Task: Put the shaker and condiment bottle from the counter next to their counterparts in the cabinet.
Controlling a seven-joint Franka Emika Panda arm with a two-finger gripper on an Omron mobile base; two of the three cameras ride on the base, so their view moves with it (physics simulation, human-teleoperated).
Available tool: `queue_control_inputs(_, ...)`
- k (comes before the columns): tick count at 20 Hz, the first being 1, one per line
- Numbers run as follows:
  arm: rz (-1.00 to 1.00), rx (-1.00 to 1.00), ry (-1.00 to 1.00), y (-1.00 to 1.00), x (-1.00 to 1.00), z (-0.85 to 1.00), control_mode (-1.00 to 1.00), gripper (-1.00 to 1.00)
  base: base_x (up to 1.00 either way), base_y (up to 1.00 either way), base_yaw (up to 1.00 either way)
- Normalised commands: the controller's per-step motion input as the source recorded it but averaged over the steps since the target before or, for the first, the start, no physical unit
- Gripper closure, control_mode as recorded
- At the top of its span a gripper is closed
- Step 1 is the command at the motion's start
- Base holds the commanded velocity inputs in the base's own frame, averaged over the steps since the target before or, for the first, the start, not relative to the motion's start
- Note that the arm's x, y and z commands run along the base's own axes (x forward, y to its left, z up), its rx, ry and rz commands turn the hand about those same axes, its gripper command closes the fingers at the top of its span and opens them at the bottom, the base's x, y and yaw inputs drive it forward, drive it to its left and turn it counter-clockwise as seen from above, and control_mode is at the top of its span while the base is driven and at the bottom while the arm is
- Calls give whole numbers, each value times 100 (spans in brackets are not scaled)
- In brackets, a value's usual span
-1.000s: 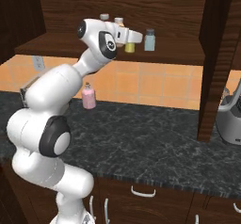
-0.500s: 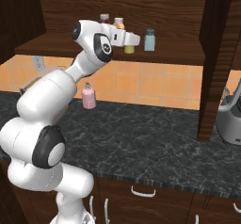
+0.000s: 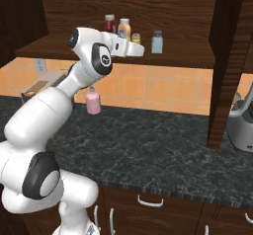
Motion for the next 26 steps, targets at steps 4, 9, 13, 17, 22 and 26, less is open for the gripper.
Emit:
queue_control_inputs(4,0,1,12,0,-100,-28,-100,-100,0,0,0)
queue_control_inputs(9,3,-12,16,0,-97,-75,-100,-100,0,0,0)
queue_control_inputs(13,8,-44,13,0,-95,-100,-100,-100,0,0,0)
queue_control_inputs(17,7,-37,7,-9,-100,-100,-100,-100,0,0,0)
queue_control_inputs(22,2,-15,1,-13,-54,-67,-100,-100,0,0,0)
queue_control_inputs(26,0,0,0,0,0,0,-100,-100,0,0,0)
